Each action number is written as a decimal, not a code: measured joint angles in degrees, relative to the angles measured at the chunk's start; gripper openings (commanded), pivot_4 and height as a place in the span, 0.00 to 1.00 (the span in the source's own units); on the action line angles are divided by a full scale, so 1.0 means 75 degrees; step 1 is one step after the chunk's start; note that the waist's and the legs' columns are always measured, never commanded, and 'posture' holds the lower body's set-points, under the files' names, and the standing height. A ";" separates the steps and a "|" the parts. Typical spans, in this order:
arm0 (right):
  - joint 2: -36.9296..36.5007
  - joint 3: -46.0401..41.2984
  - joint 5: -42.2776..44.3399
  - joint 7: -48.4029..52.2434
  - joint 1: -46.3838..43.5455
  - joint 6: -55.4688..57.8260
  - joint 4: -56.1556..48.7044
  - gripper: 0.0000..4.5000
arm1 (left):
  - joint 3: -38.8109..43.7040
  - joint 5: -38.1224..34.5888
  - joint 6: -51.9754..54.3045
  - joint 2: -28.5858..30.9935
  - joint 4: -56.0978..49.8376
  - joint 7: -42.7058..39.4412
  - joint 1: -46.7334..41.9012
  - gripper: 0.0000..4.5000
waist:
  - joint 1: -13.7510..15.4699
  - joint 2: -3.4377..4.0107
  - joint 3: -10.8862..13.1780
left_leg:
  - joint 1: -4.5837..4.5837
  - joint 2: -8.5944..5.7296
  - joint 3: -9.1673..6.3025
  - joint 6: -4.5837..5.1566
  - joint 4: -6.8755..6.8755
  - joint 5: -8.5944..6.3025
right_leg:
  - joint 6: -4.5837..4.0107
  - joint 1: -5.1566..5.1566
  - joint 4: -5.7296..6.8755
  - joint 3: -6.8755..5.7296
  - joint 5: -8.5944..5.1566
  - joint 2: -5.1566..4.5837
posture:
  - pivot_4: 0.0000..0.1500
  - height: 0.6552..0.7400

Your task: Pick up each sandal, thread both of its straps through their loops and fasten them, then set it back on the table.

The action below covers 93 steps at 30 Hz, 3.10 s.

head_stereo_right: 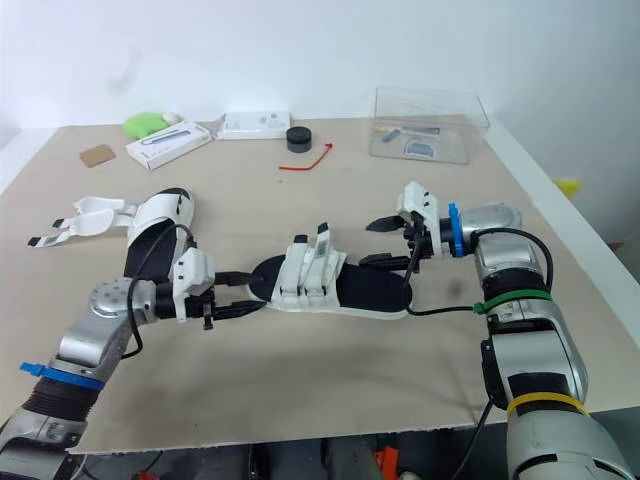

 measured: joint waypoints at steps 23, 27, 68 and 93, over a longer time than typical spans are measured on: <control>0.1282 0.0023 -0.0220 -0.0254 0.0150 -0.0274 0.0330 0.02 | 0.0939 -0.1523 0.1256 0.0483 -0.2564 0.0459 0.1308 1.00 | -0.0017 -0.0001 0.0007 | -0.0001 -0.0001 -0.0003 -0.0033 0.0002 -0.0006 | 0.0001 -0.0002 0.0005 -0.0003 -0.0002 -0.0006 | 1.00 1.00; 0.1283 0.0013 -0.0171 -0.0190 0.0209 -0.0127 0.0226 0.02 | 0.0939 -0.1497 0.1253 0.0484 -0.2564 0.0453 0.1343 1.00 | -0.0016 -0.0001 0.0007 | -0.0002 -0.0001 -0.0005 -0.0035 0.0002 -0.0007 | 0.0001 -0.0002 0.0005 -0.0004 -0.0002 -0.0006 | 1.00 1.00; 0.3309 -0.3409 0.0977 -1.1469 0.3113 0.5162 -0.6297 0.54 | 0.0455 -0.0676 0.0619 -0.0133 -0.1901 0.0827 0.0919 1.00 | -0.0025 -0.0005 0.0003 | -0.0084 -0.0013 0.0018 -0.0111 0.0005 0.0019 | 0.0021 -0.0109 0.0050 0.0040 0.0006 0.0025 | 1.00 1.00; 0.0178 -0.1003 0.3742 -0.2299 0.2694 0.4158 -0.7563 0.99 | 0.0732 0.0271 0.1778 -0.0666 -0.1766 0.3541 0.0899 1.00 | -0.0024 -0.0056 0.0007 | 0.0021 0.0044 -0.0006 -0.0081 0.0017 0.0027 | 0.0036 -0.0006 0.0019 0.0046 0.0020 0.0115 | 1.00 1.00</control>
